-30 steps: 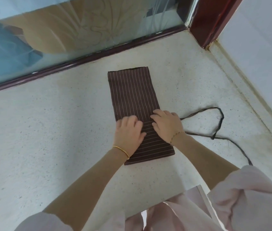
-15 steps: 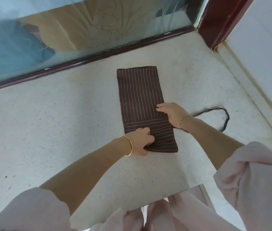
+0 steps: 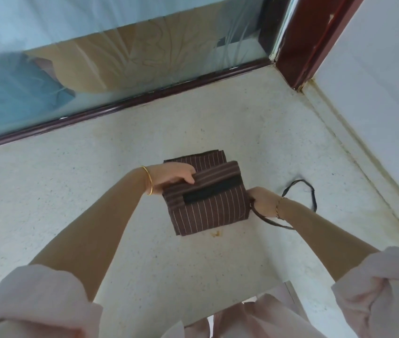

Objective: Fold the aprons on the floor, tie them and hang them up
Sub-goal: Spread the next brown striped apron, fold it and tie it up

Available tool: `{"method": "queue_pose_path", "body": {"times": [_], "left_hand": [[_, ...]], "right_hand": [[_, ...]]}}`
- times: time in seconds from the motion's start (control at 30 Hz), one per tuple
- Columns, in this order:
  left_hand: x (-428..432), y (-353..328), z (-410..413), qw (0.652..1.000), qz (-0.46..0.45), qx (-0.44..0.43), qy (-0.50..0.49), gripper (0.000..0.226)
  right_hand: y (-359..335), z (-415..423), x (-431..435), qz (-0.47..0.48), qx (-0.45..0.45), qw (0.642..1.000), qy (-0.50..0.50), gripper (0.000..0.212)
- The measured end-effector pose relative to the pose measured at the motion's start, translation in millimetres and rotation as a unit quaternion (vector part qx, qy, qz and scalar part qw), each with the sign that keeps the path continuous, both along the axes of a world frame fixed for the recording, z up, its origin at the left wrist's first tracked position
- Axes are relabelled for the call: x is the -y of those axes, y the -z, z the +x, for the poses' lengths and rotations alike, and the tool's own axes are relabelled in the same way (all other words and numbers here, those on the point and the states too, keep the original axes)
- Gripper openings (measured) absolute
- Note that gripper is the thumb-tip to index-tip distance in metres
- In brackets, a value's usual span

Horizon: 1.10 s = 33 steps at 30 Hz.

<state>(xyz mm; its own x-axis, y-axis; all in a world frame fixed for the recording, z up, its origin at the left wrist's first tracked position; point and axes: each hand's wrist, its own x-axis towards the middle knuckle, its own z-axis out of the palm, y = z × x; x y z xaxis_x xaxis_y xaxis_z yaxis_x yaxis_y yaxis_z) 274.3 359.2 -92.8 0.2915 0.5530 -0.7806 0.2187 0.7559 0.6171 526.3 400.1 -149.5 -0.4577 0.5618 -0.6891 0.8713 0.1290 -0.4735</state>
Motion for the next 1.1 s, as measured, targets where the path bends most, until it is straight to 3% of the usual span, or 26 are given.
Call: {"method": "queue_pose_path", "body": {"times": [0.07, 0.13, 0.27, 0.33, 0.43, 0.53, 0.6, 0.67, 0.8, 0.97, 1.1], "left_hand": [[-8, 9, -9, 0.985, -0.023, -0.033, -0.165, 0.009], [-7, 22, -13, 0.952, -0.063, -0.008, -0.298, 0.012], [4, 50, -14, 0.907, -0.043, 0.097, -0.408, 0.035], [7, 57, -12, 0.919, 0.009, 0.096, -0.382, 0.031], [5, 64, -11, 0.936, 0.097, 0.008, -0.337, 0.039], [0, 70, -12, 0.921, 0.169, -0.07, -0.344, 0.036], [-3, 73, -10, 0.911, 0.191, -0.122, -0.344, 0.034], [-7, 76, -7, 0.904, 0.224, -0.193, -0.31, 0.029], [-18, 76, -2, 0.883, 0.29, -0.312, -0.197, 0.022], [-31, 77, 1, 0.852, 0.32, -0.405, -0.091, 0.02], [-38, 82, 2, 0.853, 0.289, -0.428, -0.076, 0.025]], "right_hand": [[4, 0, -3, 0.001, -0.003, 1.0, 0.017, 0.039], [4, -1, -3, -0.009, -0.027, 0.999, 0.04, 0.037], [9, 2, -7, -0.03, -0.07, 0.99, 0.121, 0.033], [10, 1, -8, -0.04, -0.08, 0.985, 0.15, 0.032], [13, -8, -14, -0.083, -0.067, 0.969, 0.225, 0.032], [14, -9, -17, -0.135, -0.04, 0.95, 0.28, 0.042], [15, -4, -15, -0.132, -0.089, 0.954, 0.254, 0.055], [9, -1, -9, -0.099, -0.091, 0.969, 0.208, 0.056], [13, -9, -8, -0.022, -0.069, 0.991, 0.11, 0.024], [25, -12, -3, 0.024, -0.05, 0.991, 0.119, 0.035], [33, -12, 0, 0.052, -0.027, 0.99, 0.125, 0.037]]}}
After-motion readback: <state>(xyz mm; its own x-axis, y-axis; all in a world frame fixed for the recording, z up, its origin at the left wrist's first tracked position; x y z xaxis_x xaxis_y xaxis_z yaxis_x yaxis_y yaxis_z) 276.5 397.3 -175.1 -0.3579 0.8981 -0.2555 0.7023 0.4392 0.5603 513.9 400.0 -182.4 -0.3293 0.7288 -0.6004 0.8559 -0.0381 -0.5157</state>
